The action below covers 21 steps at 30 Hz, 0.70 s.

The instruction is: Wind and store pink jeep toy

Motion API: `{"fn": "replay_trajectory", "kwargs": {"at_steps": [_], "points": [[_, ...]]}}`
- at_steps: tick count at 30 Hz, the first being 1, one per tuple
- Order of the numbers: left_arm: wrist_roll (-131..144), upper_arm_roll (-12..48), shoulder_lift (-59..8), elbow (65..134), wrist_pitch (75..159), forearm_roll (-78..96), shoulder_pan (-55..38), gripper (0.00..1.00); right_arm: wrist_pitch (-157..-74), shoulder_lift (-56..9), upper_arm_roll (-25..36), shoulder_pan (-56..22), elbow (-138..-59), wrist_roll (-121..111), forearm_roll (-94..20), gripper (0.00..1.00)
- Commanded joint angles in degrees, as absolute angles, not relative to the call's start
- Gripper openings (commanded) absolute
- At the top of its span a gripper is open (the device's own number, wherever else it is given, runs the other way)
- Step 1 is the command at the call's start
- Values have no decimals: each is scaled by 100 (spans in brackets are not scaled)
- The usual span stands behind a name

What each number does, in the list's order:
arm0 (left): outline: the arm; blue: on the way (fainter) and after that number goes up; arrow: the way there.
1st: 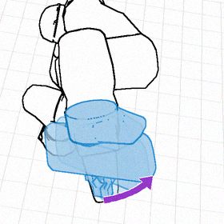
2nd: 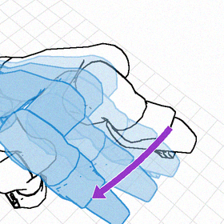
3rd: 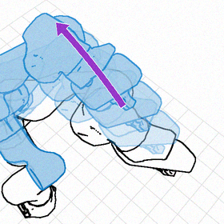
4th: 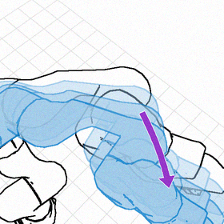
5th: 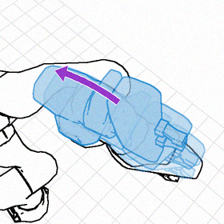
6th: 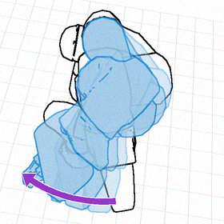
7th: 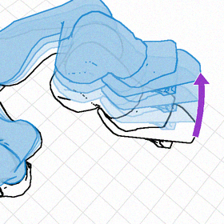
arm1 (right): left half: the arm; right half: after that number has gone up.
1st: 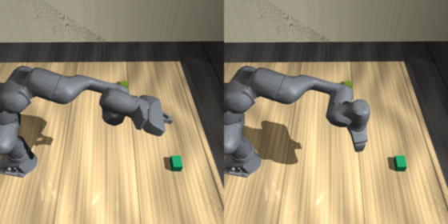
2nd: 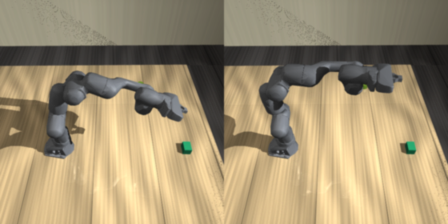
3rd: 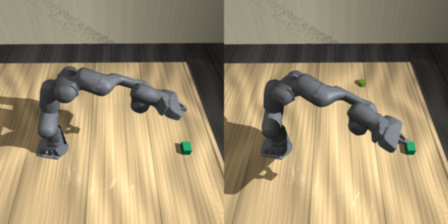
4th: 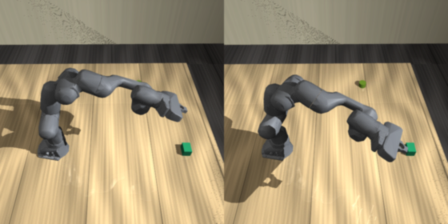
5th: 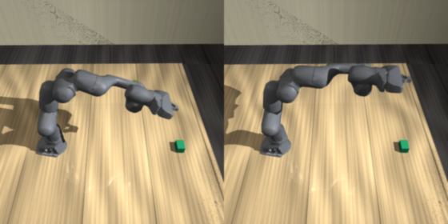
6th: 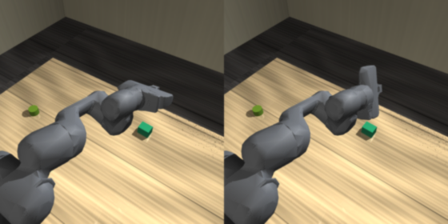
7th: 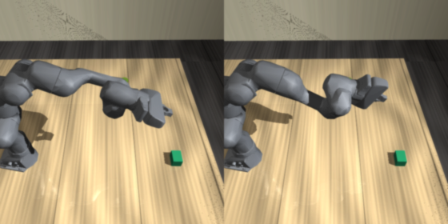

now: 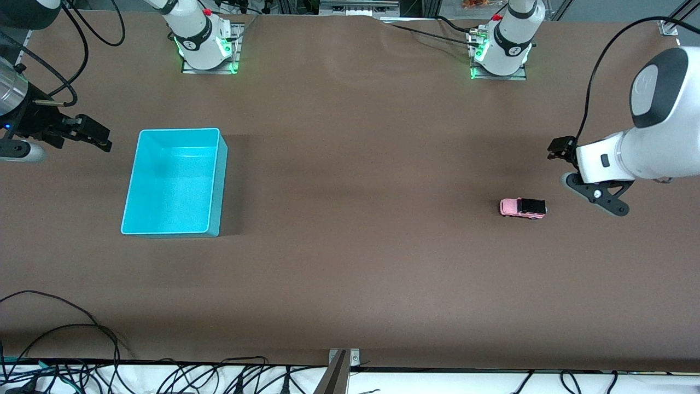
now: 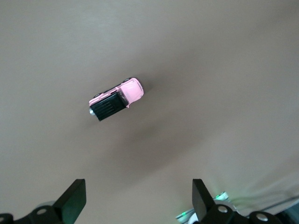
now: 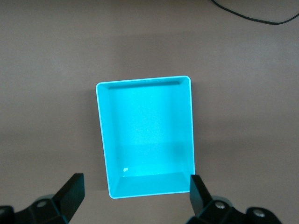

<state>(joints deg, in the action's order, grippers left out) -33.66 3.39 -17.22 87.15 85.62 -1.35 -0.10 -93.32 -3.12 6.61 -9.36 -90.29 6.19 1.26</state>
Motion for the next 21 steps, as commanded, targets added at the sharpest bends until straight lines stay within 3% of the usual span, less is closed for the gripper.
{"fn": "replay_trajectory", "kwargs": {"at_steps": [1, 12, 21], "points": [[-4538, 343, -1968, 8613, 9101, -97, 26, 100, -9220, -281, 650, -949, -8947, 615, 185, 100], [-6669, 334, -2522, 8815, 10309, -105, 97, 100, -9220, -281, 650, -949, -8947, 615, 184, 100], [-7225, 352, -2347, 9737, 11073, -501, 158, 100, -9220, -281, 650, -949, -8947, 615, 176, 100]]}}
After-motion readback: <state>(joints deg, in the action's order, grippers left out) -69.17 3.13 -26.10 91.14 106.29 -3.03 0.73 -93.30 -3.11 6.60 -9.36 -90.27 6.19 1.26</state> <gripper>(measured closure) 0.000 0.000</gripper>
